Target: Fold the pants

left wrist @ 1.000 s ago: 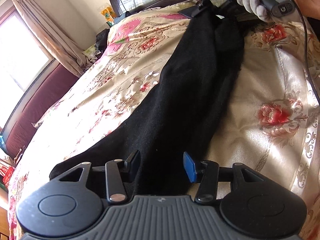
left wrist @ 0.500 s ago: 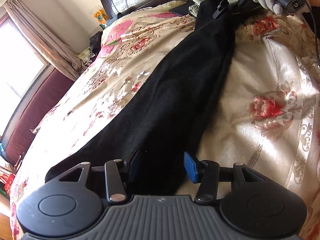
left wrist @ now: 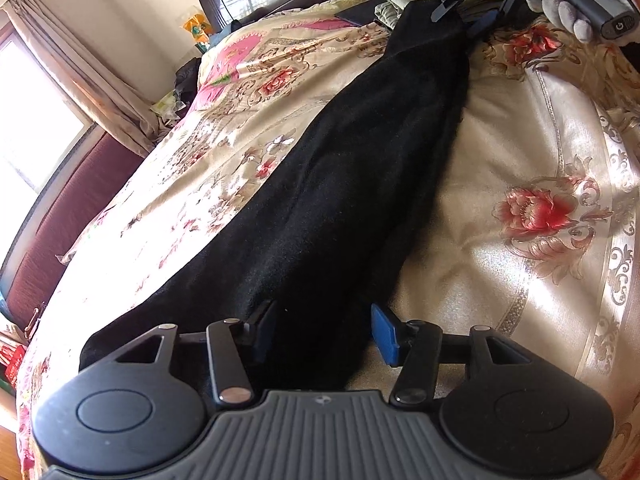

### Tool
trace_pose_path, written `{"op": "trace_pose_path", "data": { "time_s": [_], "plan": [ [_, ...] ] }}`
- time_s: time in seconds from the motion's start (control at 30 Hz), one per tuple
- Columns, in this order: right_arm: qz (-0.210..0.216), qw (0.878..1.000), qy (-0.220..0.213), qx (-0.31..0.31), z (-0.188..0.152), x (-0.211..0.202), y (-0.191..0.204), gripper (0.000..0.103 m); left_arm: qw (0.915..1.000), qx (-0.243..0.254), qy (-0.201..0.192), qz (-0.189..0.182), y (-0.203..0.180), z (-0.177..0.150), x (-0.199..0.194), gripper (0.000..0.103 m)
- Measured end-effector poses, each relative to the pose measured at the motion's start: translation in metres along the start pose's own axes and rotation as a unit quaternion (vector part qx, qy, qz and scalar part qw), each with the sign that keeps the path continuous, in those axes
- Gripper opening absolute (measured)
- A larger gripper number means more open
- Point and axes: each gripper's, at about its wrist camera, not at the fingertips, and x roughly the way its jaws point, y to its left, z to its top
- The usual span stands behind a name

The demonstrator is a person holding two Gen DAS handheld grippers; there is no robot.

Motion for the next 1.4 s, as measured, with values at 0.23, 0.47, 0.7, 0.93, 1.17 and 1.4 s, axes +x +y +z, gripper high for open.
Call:
{"op": "trace_pose_path", "data": {
  "time_s": [0.23,0.47,0.7,0.93,1.17,1.4],
  "plan": [
    [-0.005,0.999,0.011,-0.036,-0.003,0.055,0.011,0.064,0.9999,-0.003,0.010,0.005,0.002,-0.009,-0.003,0.068],
    [0.032,0.998,0.048,0.034,0.000,0.057,0.010,0.009,0.9993,-0.006,0.031,0.022,0.017,-0.030,-0.003,0.074],
    [0.019,0.997,0.058,0.037,-0.009,0.026,0.016,0.008,0.9926,-0.104,0.061,0.016,0.056,-0.068,-0.007,0.077],
    [-0.075,0.995,0.053,-0.044,0.001,0.027,0.052,0.015,0.9865,-0.117,0.073,0.088,0.071,-0.106,-0.040,0.077],
    [-0.136,0.963,0.015,-0.232,-0.041,-0.019,0.129,0.033,0.9651,-0.179,0.101,0.162,0.108,-0.166,-0.099,0.077],
    [0.058,0.894,0.132,-0.423,-0.169,0.003,0.259,0.037,0.9286,-0.275,0.099,0.228,0.146,-0.214,-0.138,0.079]
  ]
}}
